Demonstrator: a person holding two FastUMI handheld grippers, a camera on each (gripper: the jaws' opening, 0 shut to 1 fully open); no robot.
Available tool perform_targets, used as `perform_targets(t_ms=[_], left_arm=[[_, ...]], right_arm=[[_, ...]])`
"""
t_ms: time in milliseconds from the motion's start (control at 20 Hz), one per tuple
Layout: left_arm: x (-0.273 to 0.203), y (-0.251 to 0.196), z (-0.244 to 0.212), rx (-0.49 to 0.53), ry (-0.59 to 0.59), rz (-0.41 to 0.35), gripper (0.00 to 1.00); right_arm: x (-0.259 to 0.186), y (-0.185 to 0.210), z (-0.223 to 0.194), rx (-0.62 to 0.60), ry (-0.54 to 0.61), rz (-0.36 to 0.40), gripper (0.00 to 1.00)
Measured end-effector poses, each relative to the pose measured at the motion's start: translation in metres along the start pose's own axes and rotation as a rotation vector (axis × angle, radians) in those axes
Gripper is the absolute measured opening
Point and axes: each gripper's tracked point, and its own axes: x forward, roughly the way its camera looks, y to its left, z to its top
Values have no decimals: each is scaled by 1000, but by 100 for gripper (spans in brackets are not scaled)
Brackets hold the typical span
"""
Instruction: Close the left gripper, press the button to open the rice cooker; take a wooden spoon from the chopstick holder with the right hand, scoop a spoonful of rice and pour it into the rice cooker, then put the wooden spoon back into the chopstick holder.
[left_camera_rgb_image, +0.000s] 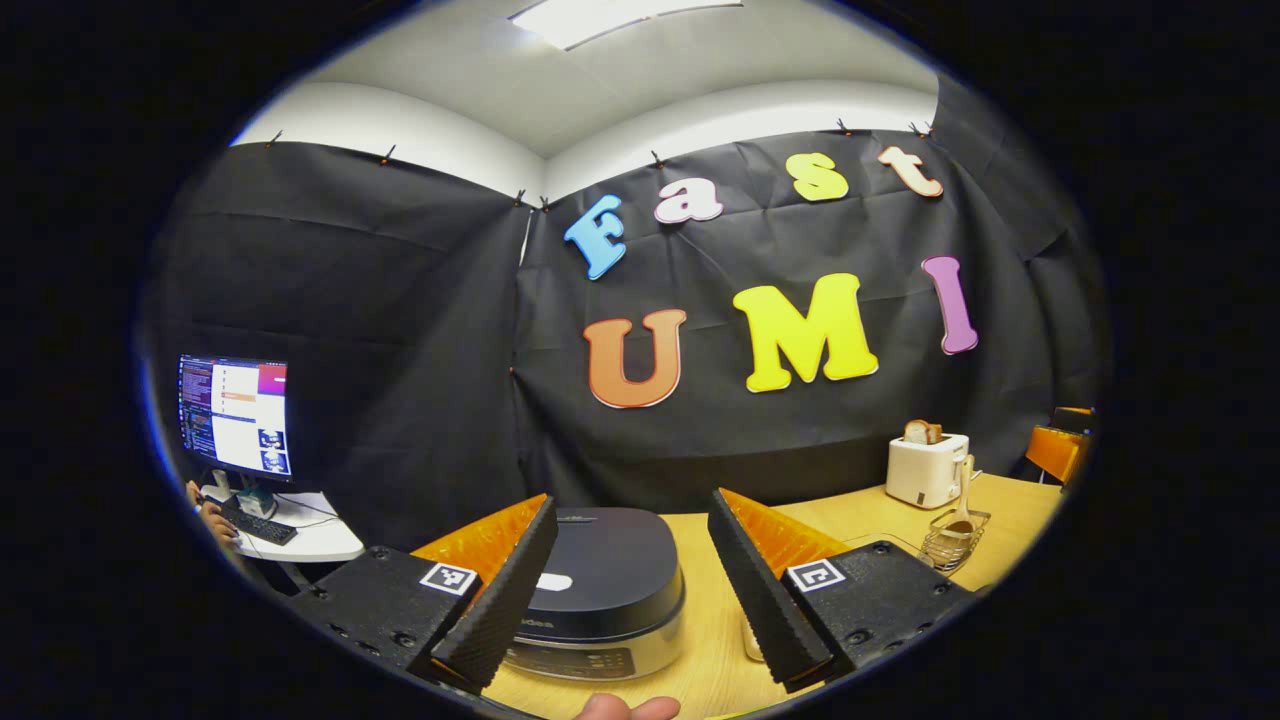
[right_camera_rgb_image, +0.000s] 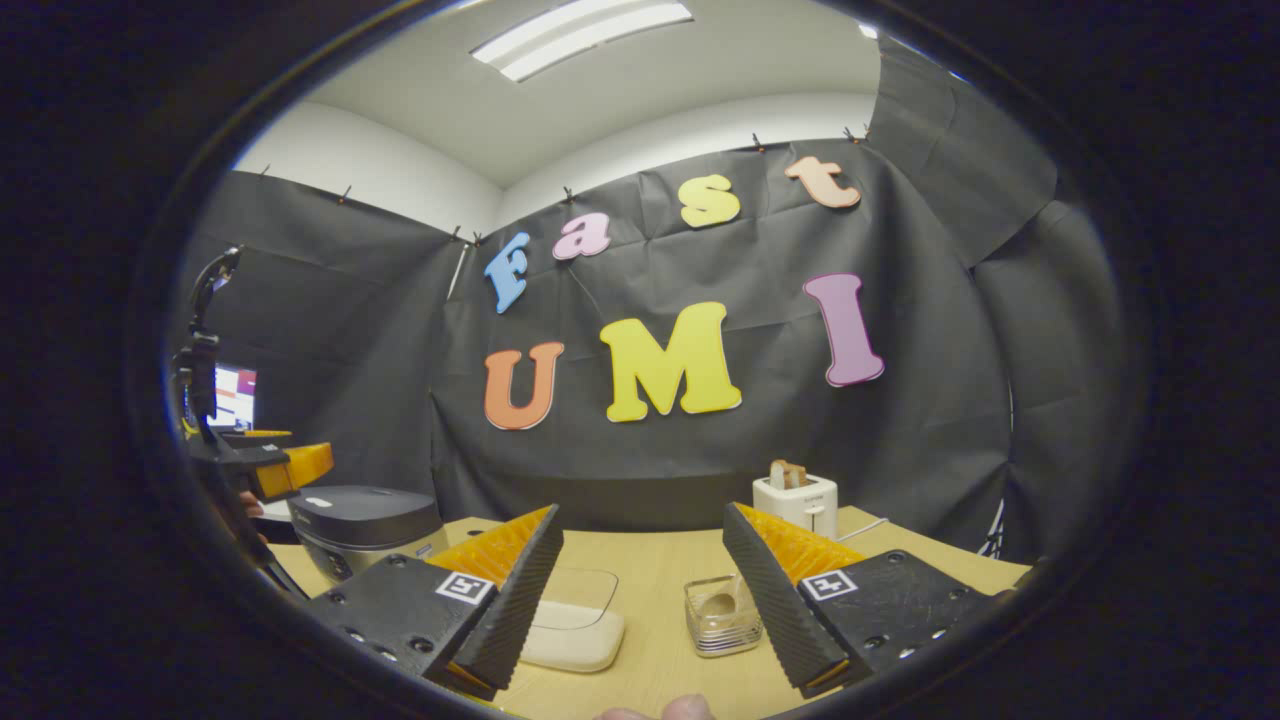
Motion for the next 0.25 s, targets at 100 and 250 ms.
perform_targets(t_ms=[100,250], left_arm=[[-3,-22,-3,-20,-4,-47,97],[-5,-40,-5,-49,-21,-96,98]], right_arm=[[-5,1,5,-42,-15,-20,95],[-14,4,16,-115,-31,-49,91]])
